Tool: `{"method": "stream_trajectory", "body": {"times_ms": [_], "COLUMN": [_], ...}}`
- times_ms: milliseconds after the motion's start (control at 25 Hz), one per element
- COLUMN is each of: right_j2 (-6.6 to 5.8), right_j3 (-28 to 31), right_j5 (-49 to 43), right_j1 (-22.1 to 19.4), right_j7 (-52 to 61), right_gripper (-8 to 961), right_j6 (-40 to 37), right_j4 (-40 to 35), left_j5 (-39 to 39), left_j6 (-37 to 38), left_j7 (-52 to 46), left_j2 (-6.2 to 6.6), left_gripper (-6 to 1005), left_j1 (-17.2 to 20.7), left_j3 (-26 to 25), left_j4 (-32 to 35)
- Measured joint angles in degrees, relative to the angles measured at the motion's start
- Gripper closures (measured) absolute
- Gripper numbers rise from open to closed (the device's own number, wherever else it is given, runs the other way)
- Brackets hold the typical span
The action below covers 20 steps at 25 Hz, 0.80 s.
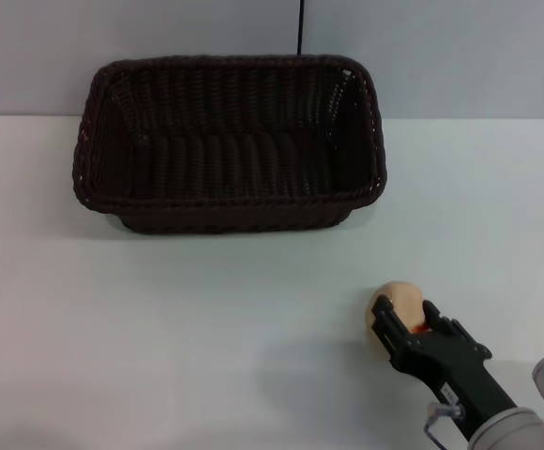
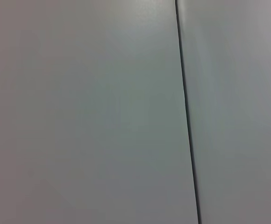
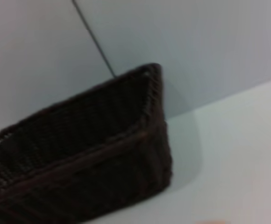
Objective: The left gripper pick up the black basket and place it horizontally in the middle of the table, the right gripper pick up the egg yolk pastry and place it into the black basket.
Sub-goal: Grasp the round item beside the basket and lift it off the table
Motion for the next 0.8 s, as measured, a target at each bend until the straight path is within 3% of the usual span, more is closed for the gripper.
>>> {"method": "stream_trajectory", "body": {"times_ms": [320, 480, 560, 800], "right_j2": [-0.21, 0.86, 1.22, 0.61], "right_j3": [-0.9, -1.8, -1.6, -1.6], "right_j5": [3.1, 6.2, 8.0, 10.0], "right_j1": [-0.3, -1.3, -1.2, 1.1], "right_j7": [-4.4, -13.1, -14.6, -12.4], "right_gripper": [470, 481, 538, 711], "right_j6": [-2.6, -8.0, -8.4, -7.3], "right_j4": [3.1, 5.6, 5.8, 5.4], "left_j5": [-0.4, -0.5, -0.5, -1.3], "left_j6": [0.4, 0.6, 0.7, 0.9], "left_j7": [-0.2, -0.2, -0.2, -0.6], "left_j2": [0.57, 0.61, 0.63, 0.71], "left_gripper": [241, 241, 241, 241], "left_j1": [-0.3, -0.3, -0.4, -0.4], "left_j3": [0.4, 0.4, 0.3, 0.1], "left_j4": [-0.1, -0.1, -0.1, -0.1]}}
